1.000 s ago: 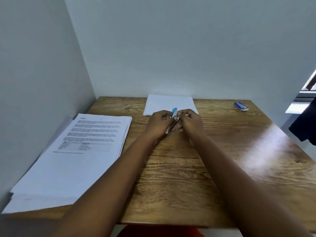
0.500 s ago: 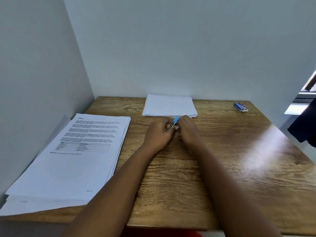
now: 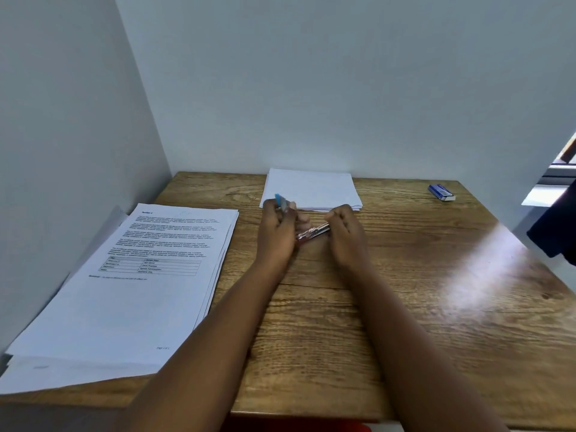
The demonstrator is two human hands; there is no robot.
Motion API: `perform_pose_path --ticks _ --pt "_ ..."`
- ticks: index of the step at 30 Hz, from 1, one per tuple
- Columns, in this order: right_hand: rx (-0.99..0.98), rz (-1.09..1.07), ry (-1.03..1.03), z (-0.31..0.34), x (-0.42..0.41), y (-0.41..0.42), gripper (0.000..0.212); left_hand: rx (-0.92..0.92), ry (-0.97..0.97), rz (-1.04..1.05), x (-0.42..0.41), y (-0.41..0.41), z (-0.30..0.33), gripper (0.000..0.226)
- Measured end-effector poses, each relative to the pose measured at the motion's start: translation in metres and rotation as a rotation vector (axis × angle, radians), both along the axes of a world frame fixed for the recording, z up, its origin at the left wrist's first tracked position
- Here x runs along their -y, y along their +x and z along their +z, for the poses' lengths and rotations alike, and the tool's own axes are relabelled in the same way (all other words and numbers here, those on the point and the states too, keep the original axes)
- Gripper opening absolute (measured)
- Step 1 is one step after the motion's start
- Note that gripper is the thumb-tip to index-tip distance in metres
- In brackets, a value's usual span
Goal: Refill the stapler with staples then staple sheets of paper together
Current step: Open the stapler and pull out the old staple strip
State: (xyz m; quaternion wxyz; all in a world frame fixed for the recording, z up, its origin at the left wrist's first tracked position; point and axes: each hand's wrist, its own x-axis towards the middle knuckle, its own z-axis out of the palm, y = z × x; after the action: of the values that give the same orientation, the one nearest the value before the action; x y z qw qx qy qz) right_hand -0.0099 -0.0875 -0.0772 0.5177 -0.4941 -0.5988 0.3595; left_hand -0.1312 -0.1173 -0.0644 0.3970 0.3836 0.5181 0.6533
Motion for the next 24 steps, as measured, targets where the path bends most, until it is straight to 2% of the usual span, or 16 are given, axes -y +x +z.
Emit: perform_pose_path --ticks 2,7,10,12,14,15,18,20,22,24 --pt "-0.174 -0.015 -0.061 0.001 0.000 0.003 0.022 0.205 0.024 0.024 0.000 -0.006 0.005 0.008" --pt "-0.370 -0.052 -0.133 0.003 -0.001 0.006 0.033 0.395 -0.088 0.050 -0.001 -0.025 0.008 0.008" --pt "-0.430 -0.041 -0.151 0.005 -0.004 0.009 0.032 0.418 -0.195 0.053 0.000 -0.034 0.009 0.013" --pt "-0.452 -0.011 -0.169 0.006 -0.004 0.012 0.031 0.350 -0.227 0.056 0.000 -0.041 0.009 0.011" --pt "-0.464 0.030 -0.190 0.007 -0.005 0.014 0.030 0.207 -0.203 0.102 -0.001 -0.047 0.007 0.017" --pt "-0.468 0.049 -0.199 0.008 -0.005 0.015 0.030 0.068 -0.189 0.147 -0.001 -0.049 0.005 0.020" --pt "-0.488 0.111 -0.210 0.011 -0.003 0.018 0.031 -0.584 -0.177 0.219 0.002 -0.049 0.002 0.015" --pt "-0.492 0.155 -0.210 0.012 -0.003 0.019 0.031 -0.965 -0.152 0.197 0.004 -0.042 0.000 0.021" --pt "-0.479 0.197 -0.209 0.011 -0.003 0.019 0.030 -1.149 -0.058 0.137 0.003 -0.032 -0.002 0.032" --pt "-0.472 0.231 -0.215 0.010 -0.004 0.019 0.027 -1.181 0.059 0.004 0.004 -0.024 -0.003 0.036"
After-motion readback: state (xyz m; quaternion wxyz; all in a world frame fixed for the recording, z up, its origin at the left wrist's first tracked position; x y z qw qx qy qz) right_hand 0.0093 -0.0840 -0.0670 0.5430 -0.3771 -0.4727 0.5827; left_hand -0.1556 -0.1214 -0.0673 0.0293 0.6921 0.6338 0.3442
